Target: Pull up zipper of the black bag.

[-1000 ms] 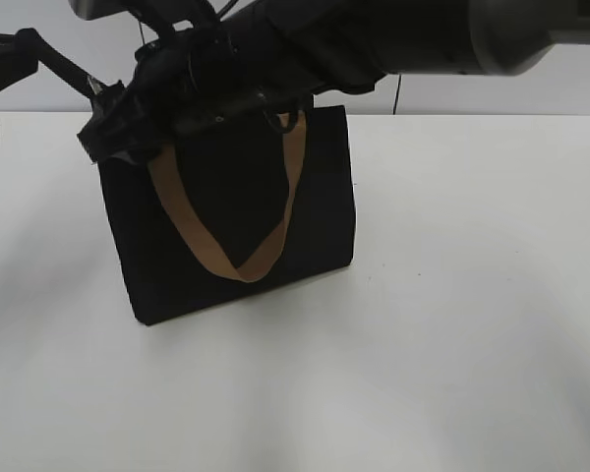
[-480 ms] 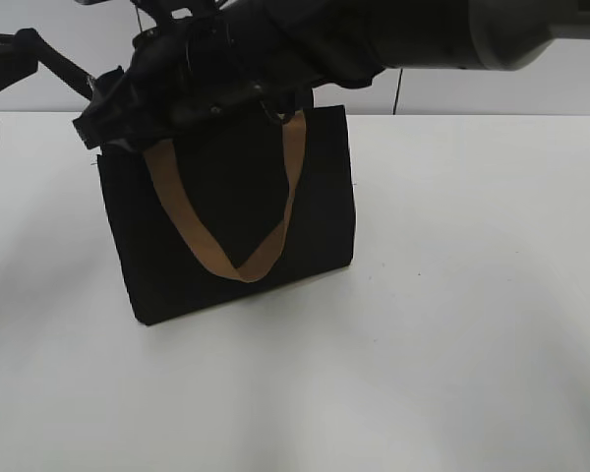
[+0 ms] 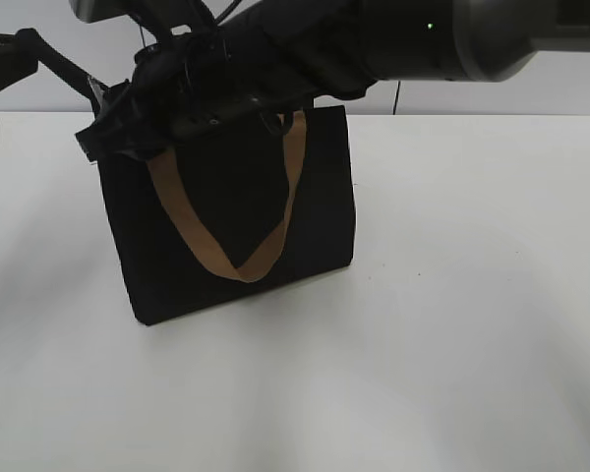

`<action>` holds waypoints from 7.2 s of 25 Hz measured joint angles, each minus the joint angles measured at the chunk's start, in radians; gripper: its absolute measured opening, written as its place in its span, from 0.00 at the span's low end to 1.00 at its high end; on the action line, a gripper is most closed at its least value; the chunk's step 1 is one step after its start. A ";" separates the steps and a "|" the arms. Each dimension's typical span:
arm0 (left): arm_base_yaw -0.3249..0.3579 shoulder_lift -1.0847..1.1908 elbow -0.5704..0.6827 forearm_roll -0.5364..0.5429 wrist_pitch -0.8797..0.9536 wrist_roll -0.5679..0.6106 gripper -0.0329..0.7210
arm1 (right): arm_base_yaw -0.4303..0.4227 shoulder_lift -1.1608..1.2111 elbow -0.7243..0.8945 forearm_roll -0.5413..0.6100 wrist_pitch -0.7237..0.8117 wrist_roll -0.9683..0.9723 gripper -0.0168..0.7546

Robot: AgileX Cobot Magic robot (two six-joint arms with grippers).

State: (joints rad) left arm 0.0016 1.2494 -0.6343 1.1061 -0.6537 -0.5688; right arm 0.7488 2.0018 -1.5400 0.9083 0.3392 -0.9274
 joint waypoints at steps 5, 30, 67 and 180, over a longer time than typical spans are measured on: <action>0.000 0.000 0.000 0.000 0.000 0.000 0.07 | 0.000 0.000 0.000 0.000 0.000 0.009 0.08; 0.000 -0.058 0.001 0.016 0.049 0.000 0.07 | -0.085 -0.061 -0.002 -0.023 0.113 0.119 0.00; -0.005 -0.070 0.002 -0.013 0.085 0.000 0.07 | -0.184 -0.122 -0.008 -0.568 0.227 0.685 0.00; -0.227 0.039 -0.036 -0.649 1.122 0.011 0.57 | -0.403 -0.275 -0.005 -0.808 0.795 0.731 0.55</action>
State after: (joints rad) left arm -0.2254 1.2882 -0.6703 0.4575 0.4683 -0.5581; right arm 0.3456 1.7266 -1.5449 0.1000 1.1341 -0.1964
